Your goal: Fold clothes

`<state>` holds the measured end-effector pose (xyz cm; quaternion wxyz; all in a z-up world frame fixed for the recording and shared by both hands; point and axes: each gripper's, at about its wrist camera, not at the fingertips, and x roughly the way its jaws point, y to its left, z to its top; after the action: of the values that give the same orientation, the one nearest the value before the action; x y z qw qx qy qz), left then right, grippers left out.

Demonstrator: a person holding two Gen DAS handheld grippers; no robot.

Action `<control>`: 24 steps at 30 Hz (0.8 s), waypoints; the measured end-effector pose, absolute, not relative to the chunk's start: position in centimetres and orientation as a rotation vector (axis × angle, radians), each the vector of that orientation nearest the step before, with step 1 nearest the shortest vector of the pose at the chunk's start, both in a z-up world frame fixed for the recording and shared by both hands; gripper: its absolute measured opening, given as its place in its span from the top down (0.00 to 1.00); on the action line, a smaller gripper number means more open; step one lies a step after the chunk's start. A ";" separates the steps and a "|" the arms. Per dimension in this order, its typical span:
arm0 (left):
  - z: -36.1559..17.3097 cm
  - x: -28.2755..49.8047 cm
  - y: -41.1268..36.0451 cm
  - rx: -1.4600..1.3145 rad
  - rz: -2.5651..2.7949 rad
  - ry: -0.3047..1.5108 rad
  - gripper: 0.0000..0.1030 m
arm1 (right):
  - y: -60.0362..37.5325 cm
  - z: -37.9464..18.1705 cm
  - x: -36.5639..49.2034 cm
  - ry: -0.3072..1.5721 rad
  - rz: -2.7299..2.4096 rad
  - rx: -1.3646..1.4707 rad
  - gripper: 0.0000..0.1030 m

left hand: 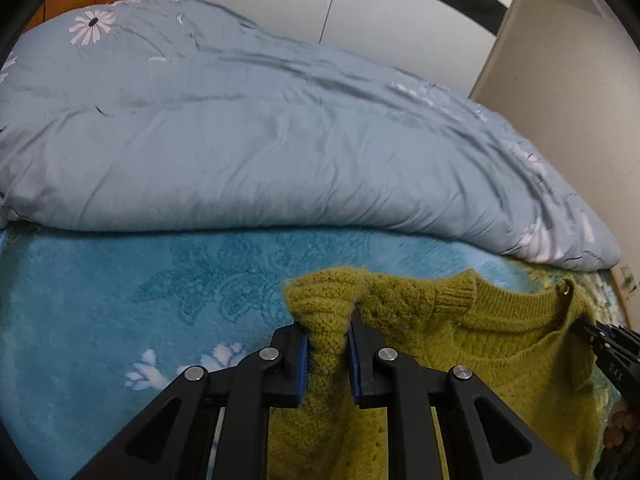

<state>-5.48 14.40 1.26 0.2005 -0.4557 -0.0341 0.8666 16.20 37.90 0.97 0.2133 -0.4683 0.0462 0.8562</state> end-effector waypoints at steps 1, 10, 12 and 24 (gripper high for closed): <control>0.8 -5.6 14.6 -1.287 2.422 -0.089 0.83 | 38.1 0.4 16.1 0.136 2.373 -1.311 0.91; 0.6 -5.2 14.9 -1.314 2.425 -0.054 0.65 | 38.5 -0.9 16.5 0.175 2.395 -1.324 0.85; 1.2 -4.8 14.9 -1.303 2.425 -0.055 0.55 | 38.4 -0.2 17.0 0.181 2.402 -1.306 0.77; 5.7 0.4 13.6 -1.199 2.410 -0.100 0.33 | 38.3 6.1 25.5 0.301 2.533 -1.064 0.46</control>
<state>0.36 13.62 5.74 0.2222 -0.4339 -0.0364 0.8724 25.51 38.32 6.10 0.1878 -0.3783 0.1069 0.9001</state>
